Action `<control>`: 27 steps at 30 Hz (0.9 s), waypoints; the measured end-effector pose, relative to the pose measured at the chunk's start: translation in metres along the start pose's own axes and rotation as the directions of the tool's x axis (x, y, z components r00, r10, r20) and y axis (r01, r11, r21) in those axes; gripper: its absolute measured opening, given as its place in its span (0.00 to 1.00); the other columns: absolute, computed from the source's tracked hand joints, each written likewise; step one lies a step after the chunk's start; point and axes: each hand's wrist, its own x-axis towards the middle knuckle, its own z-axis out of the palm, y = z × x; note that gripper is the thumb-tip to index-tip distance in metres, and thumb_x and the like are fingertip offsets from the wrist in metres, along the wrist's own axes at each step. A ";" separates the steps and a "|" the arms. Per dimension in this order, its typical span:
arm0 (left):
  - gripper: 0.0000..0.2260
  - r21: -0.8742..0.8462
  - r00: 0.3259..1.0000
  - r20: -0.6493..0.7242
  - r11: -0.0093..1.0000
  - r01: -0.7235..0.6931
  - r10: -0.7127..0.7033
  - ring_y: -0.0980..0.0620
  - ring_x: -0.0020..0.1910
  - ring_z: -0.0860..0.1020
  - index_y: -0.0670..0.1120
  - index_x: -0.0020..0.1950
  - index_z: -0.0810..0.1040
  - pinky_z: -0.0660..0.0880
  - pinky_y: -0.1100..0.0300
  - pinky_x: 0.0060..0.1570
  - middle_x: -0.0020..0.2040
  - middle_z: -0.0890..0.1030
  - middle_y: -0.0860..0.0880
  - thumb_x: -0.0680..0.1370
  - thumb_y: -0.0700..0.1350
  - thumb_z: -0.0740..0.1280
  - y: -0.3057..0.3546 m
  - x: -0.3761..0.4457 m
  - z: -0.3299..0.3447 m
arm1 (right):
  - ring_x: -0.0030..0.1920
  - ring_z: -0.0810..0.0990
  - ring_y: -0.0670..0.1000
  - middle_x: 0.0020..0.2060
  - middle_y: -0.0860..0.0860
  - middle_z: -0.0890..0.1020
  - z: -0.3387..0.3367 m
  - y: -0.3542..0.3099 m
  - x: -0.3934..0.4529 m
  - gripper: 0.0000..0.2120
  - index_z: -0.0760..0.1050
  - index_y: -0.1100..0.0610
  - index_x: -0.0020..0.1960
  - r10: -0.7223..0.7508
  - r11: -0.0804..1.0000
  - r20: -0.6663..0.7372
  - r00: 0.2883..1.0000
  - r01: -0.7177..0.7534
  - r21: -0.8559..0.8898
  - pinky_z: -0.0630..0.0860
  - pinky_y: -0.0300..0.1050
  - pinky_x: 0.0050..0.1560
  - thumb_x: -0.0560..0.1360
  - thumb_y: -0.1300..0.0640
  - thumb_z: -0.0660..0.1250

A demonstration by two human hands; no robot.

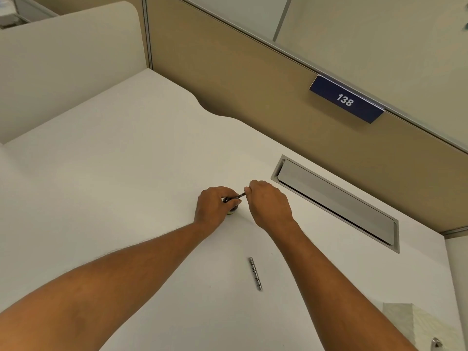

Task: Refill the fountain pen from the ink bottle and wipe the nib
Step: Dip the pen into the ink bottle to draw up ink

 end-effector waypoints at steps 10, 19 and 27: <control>0.10 0.001 1.000 0.003 1.000 0.018 -0.018 0.58 0.54 0.83 0.50 0.53 0.90 0.76 0.64 0.55 0.54 0.89 0.55 0.73 0.51 0.79 -0.001 0.000 -0.003 | 0.49 0.82 0.55 0.53 0.52 0.83 -0.005 -0.006 -0.009 0.17 0.77 0.55 0.57 0.127 0.976 -0.001 0.992 -0.125 0.181 0.78 0.50 0.46 0.85 0.45 0.55; 0.10 -0.162 0.994 -0.052 0.983 0.088 -0.098 0.52 0.53 0.82 0.49 0.53 0.89 0.78 0.60 0.51 0.48 0.87 0.54 0.75 0.51 0.78 0.029 -0.004 -0.015 | 0.51 0.81 0.47 0.55 0.46 0.82 -0.012 -0.024 -0.062 0.16 0.73 0.50 0.69 0.332 0.847 -0.231 0.915 -0.181 0.500 0.79 0.46 0.55 0.84 0.48 0.59; 0.09 -0.517 0.941 0.125 0.788 0.333 -0.315 0.58 0.48 0.85 0.48 0.54 0.89 0.77 0.67 0.46 0.47 0.89 0.54 0.75 0.47 0.79 0.064 -0.028 -0.042 | 0.45 0.80 0.41 0.49 0.41 0.81 -0.020 -0.055 -0.128 0.11 0.77 0.50 0.64 0.598 0.645 -0.207 0.775 -0.312 0.697 0.71 0.25 0.43 0.83 0.57 0.62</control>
